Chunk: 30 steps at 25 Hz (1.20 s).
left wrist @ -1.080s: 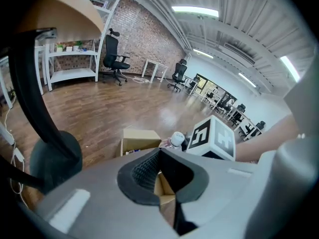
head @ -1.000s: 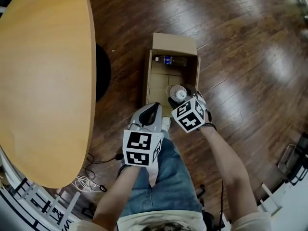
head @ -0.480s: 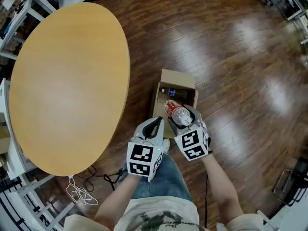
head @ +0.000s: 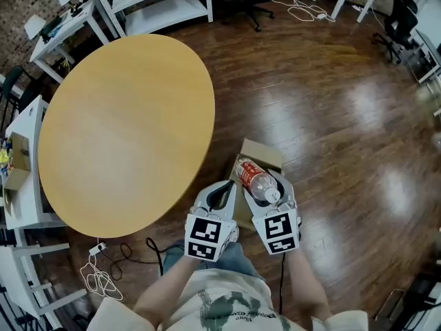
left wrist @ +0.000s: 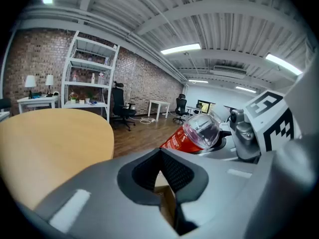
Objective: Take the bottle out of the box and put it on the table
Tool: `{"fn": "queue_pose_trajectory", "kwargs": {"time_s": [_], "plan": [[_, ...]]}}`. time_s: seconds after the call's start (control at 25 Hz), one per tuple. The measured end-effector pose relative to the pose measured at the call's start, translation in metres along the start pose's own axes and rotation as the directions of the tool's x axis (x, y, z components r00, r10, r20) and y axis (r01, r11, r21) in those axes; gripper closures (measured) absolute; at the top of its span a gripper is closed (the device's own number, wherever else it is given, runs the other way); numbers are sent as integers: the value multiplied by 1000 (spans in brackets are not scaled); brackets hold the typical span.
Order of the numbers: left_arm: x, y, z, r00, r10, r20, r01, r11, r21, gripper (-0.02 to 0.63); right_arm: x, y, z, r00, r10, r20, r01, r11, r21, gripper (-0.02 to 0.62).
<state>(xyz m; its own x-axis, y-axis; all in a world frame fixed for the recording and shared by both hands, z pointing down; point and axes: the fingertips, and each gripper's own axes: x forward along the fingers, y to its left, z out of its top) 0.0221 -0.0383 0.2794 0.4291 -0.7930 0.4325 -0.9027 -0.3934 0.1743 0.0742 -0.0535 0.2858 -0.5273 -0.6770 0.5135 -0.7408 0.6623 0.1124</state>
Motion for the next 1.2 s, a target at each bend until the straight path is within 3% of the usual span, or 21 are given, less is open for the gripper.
{"fn": "queue_pose_trajectory", "kwargs": {"time_s": [0.32, 0.6, 0.92, 1.2], "plan": [[-49, 35, 24, 989, 136, 57, -135, 991, -26, 609, -3, 49, 60, 987, 131, 97, -119, 986, -115, 307], [-97, 86, 25, 945, 317, 83, -310, 947, -89, 609, 18, 104, 98, 945, 306, 113, -278, 937, -212, 305], [-160, 155, 6, 883, 461, 88, -440, 879, -183, 609, 64, 195, 121, 891, 452, 39, -419, 853, -312, 305], [-207, 213, -9, 861, 497, 104, -466, 855, -229, 609, 101, 263, 138, 883, 469, -24, -453, 838, -304, 304]]}}
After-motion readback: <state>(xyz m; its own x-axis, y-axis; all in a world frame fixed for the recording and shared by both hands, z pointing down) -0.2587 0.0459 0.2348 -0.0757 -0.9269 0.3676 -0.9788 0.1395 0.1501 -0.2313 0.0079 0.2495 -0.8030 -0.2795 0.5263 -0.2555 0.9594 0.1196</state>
